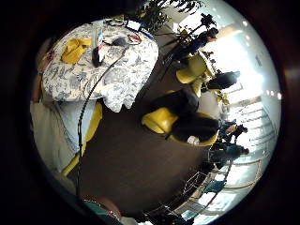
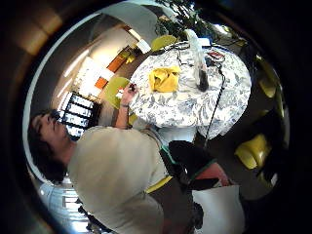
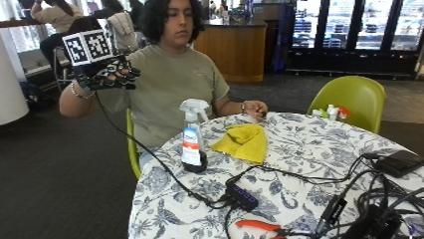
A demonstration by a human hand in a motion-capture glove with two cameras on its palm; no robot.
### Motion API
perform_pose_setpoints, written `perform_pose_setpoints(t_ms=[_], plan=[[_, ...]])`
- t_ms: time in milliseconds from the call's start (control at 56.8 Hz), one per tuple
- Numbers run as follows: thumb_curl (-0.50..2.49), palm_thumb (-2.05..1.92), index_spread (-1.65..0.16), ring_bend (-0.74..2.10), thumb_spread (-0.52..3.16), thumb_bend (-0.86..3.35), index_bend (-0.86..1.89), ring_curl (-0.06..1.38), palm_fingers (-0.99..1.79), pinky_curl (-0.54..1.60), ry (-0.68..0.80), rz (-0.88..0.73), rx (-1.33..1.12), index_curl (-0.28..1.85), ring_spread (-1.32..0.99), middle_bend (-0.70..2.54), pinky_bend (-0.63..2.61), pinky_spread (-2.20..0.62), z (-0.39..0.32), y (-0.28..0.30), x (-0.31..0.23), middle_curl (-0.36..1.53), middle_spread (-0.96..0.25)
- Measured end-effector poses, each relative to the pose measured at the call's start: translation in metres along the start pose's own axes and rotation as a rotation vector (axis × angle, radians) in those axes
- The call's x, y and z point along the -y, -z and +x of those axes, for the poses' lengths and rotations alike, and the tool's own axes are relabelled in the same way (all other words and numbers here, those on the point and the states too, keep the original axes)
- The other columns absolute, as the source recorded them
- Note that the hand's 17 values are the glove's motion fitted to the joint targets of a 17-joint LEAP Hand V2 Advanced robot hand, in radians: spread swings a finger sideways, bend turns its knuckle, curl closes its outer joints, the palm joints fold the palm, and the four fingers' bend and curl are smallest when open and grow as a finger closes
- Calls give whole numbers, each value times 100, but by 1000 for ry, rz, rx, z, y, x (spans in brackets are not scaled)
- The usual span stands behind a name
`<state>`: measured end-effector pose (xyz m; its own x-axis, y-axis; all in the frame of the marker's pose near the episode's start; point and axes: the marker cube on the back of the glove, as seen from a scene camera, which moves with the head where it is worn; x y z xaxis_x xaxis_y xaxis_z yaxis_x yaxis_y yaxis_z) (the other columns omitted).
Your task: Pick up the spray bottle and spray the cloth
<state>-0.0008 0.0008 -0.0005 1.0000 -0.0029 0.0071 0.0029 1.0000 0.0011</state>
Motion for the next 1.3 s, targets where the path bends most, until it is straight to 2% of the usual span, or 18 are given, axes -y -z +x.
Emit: perform_pose_setpoints(t_ms=[123, 299, 458, 651, 986, 1162, 1302], plan=[[14, 43, -33, 40, 68, 19, 14, 15, 36, 15, -7, 22, 6, 11, -8, 26, 33, 11, 5, -1, 6, 13, -5], [19, 47, -40, 42, 88, 11, 14, 20, 32, 21, -27, 28, 54, 15, -10, 25, 33, 14, 9, -7, 12, 20, -6], [23, 50, -41, 42, 93, 4, 13, 23, 31, 25, -34, 48, 126, 17, -11, 24, 33, 15, 12, -14, 15, 24, -6], [27, 55, -41, 44, 96, -1, 12, 26, 32, 28, -89, 110, 364, 18, -9, 23, 35, 17, 18, -38, 36, 27, -5], [32, 60, -39, 46, 97, -2, 11, 29, 30, 32, -123, 132, 783, 18, -7, 24, 36, 17, 29, -111, 103, 31, -2], [33, 66, -37, 47, 96, -2, 10, 30, 33, 33, -243, 176, 1011, 17, -5, 27, 36, 17, 18, -146, 140, 33, -1], [35, 69, -34, 48, 94, -2, 10, 31, 34, 34, -243, 204, 1107, 17, -4, 29, 37, 16, 10, -164, 172, 35, 1]])
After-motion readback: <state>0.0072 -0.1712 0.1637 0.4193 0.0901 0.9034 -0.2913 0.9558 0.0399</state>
